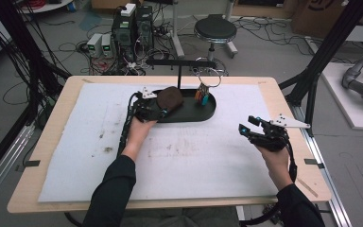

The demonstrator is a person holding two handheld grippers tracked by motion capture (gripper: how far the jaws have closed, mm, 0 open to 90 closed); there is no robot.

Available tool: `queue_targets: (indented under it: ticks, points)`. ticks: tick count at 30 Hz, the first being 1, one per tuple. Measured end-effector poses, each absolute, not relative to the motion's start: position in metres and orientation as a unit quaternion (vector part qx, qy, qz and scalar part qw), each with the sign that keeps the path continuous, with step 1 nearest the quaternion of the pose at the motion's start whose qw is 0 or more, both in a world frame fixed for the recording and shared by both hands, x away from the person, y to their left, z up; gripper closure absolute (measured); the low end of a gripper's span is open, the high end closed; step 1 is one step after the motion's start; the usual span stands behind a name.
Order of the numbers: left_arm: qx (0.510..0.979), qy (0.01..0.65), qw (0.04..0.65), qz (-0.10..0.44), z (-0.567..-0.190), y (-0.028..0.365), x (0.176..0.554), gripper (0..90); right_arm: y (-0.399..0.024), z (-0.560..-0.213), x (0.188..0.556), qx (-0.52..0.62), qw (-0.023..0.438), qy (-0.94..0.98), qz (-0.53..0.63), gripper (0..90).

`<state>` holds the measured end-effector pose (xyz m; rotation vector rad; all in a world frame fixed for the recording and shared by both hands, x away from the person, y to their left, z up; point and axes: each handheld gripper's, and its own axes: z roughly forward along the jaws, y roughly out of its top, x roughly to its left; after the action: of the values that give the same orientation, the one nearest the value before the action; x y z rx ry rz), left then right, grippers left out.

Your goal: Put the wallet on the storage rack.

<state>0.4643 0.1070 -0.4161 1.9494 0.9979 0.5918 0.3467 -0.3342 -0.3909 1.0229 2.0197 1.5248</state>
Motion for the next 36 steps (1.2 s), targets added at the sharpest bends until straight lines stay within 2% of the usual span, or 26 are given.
queue_targets:
  ticks: [16, 26, 36]
  points:
    - [0.747, 0.368, 0.494, 0.249, -0.384, 0.164, 0.382, 29.6, -0.338, -0.392, 0.347, 0.375, 0.203, 0.724, 0.542, 35.7]
    - [0.739, 0.363, 0.508, 0.251, -0.387, 0.201, 0.339, 26.2, -0.339, -0.395, 0.35, 0.384, 0.204, 0.728, 0.531, 30.2]
    - [0.728, 0.363, 0.515, 0.27, -0.403, 0.234, 0.312, 24.4, -0.347, -0.401, 0.356, 0.397, 0.193, 0.726, 0.528, 23.1]
